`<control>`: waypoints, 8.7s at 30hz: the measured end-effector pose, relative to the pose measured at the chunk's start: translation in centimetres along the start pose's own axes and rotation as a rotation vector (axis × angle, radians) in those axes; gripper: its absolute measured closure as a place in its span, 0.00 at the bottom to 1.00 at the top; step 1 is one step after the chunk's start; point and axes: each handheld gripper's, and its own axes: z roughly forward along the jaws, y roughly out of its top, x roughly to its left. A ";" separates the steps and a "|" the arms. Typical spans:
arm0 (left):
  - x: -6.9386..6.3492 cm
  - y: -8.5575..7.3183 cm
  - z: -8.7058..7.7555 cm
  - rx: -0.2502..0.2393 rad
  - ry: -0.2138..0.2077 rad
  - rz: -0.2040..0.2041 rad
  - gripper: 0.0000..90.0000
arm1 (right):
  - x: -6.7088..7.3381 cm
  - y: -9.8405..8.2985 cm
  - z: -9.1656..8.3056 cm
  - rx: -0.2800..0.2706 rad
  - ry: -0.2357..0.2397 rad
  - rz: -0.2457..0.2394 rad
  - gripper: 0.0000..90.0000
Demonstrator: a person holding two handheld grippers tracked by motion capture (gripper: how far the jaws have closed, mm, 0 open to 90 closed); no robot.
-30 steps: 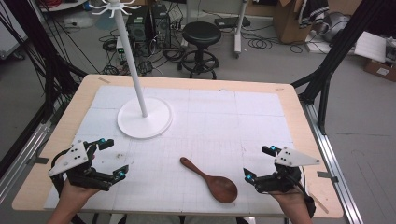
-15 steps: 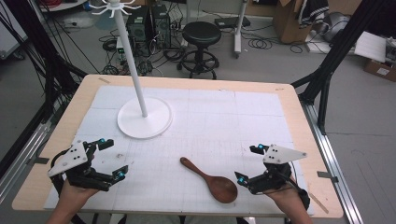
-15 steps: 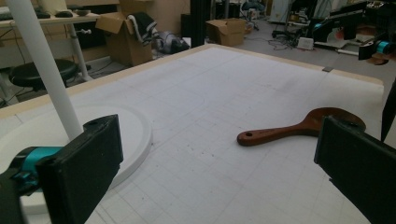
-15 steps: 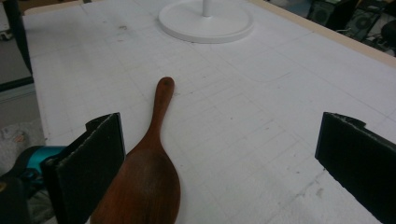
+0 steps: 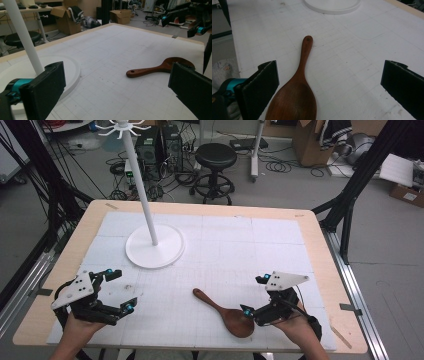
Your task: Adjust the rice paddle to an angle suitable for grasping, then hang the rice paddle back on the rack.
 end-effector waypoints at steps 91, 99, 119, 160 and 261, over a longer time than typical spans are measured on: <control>-0.4 -0.6 0.4 0.038 -0.015 0.001 0.02 | 4.0 5.1 12.8 0.694 0.026 -0.035 0.10; -0.3 -0.6 0.4 0.039 -0.013 -0.002 0.02 | 4.0 5.3 13.1 0.725 0.040 -0.036 0.16; -0.5 -0.4 0.7 0.048 -0.010 0.010 0.02 | 3.7 5.6 13.8 0.792 0.075 -0.023 0.40; -0.6 -0.4 0.7 0.051 -0.013 0.016 0.02 | 3.5 5.8 14.7 0.870 0.076 -0.026 0.69; -0.7 -0.5 0.9 0.049 -0.007 0.023 0.02 | 1.7 6.5 8.3 0.443 0.191 -0.072 0.87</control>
